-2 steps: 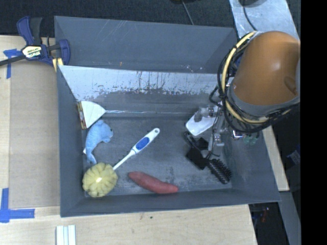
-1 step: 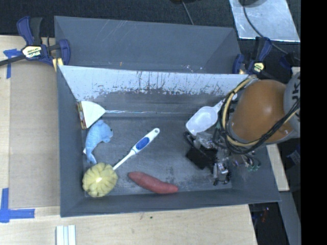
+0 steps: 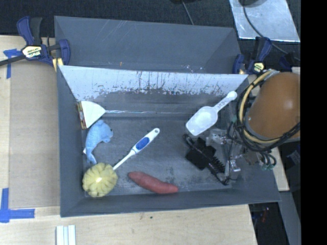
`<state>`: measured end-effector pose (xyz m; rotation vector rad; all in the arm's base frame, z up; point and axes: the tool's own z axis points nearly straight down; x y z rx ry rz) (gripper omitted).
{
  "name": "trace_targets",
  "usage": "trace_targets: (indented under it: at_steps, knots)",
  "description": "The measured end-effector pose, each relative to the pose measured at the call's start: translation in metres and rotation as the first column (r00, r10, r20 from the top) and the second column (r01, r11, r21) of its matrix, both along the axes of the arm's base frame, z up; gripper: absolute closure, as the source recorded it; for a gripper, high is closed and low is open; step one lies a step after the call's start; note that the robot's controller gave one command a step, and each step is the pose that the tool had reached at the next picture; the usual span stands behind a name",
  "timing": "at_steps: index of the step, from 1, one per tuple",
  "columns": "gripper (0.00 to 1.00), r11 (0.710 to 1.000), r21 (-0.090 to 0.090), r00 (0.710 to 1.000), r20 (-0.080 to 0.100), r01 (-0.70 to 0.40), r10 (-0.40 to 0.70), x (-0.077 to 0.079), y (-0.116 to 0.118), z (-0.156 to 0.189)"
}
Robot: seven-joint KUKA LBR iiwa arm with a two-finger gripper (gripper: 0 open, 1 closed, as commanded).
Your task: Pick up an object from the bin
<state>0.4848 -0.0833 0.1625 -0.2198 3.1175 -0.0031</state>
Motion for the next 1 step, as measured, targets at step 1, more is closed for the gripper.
trace_targets:
  at_steps: [1]
  knots:
    - [0.00,0.980,0.002,0.980,0.003,0.198,-0.198,0.0170,-0.0118,-0.0625]
